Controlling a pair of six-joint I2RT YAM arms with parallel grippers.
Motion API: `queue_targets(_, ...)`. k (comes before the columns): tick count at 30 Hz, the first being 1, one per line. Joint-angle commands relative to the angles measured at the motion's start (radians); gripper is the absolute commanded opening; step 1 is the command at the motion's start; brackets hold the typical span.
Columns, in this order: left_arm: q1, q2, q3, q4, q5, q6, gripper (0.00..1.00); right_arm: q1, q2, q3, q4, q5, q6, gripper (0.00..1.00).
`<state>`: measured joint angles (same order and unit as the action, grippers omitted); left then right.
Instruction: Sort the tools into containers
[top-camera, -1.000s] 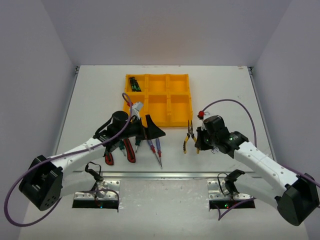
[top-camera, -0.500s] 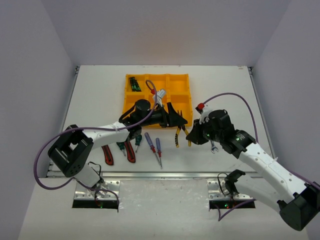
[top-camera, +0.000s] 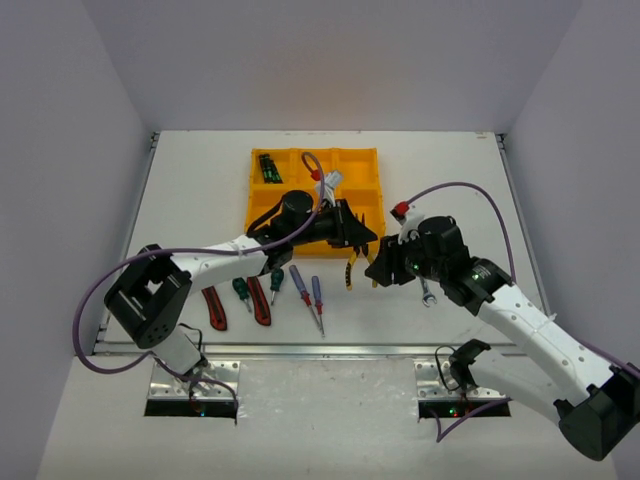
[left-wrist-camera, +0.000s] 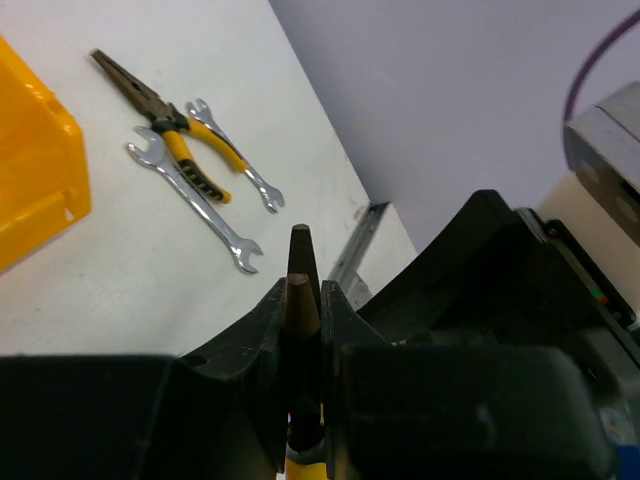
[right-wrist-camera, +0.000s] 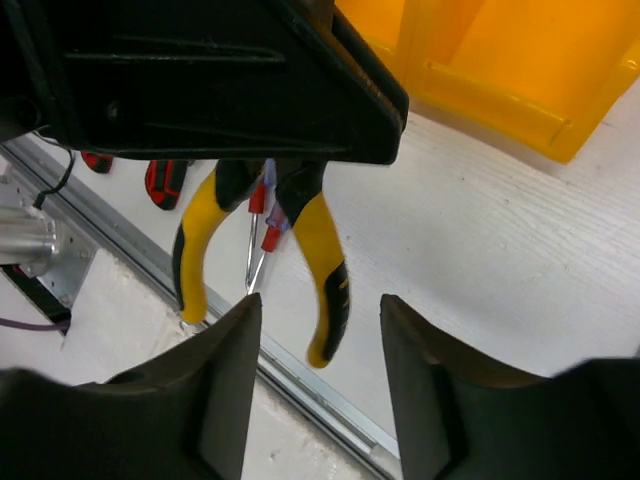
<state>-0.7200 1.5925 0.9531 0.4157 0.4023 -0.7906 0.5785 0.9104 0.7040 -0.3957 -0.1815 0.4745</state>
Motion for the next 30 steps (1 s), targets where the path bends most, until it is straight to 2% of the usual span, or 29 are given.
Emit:
queue_targets(1,0.009,-0.028,0.162,-0.196,-0.223,0.172,0.0,0.005,-0.022,0.057,0.005,0.192,0.03,0.99)
queue_targets(5,0.075,0.017,0.33,-0.418,-0.452,0.268,0.0,0.004,-0.027,0.13,-0.139,0.398,0.021,0.99)
queue_targets(8,0.142,0.086,0.458,-0.481,-0.561,0.323,0.0,0.001,-0.03,0.175,-0.23,0.504,0.016,0.99)
queue_targets(11,0.207,0.18,0.595,-0.523,-0.652,0.356,0.0,-0.002,-0.033,0.178,-0.262,0.521,0.011,0.99)
queue_targets(12,0.235,0.263,0.712,-0.551,-0.689,0.372,0.0,-0.002,-0.034,0.172,-0.269,0.522,0.008,0.99)
queue_targets(15,0.265,0.394,0.902,-0.619,-0.747,0.398,0.0,-0.005,-0.037,0.16,-0.276,0.515,0.007,0.99)
queue_targets(16,0.27,0.476,1.022,-0.684,-0.801,0.421,0.0,-0.005,-0.044,0.152,-0.276,0.509,0.009,0.99)
queue_targets(17,0.273,0.487,1.039,-0.693,-0.809,0.424,0.0,-0.005,-0.045,0.146,-0.277,0.502,0.009,0.99)
queue_targets(18,0.278,0.568,1.16,-0.747,-0.829,0.425,0.0,-0.005,-0.051,0.142,-0.279,0.497,0.01,0.99)
queue_targets(21,0.289,0.719,1.379,-0.817,-0.869,0.399,0.0,-0.006,-0.06,0.127,-0.279,0.486,0.012,0.99)
queue_targets(23,0.293,0.739,1.398,-0.808,-0.911,0.382,0.0,-0.007,-0.063,0.121,-0.281,0.48,0.011,0.99)
queue_targets(27,0.315,0.74,1.331,-0.727,-0.855,0.296,0.0,-0.007,-0.075,0.114,-0.287,0.478,0.007,0.99)
queue_targets(30,0.317,0.764,1.337,-0.731,-0.83,0.238,0.0,-0.006,-0.079,0.112,-0.288,0.476,0.007,0.99)
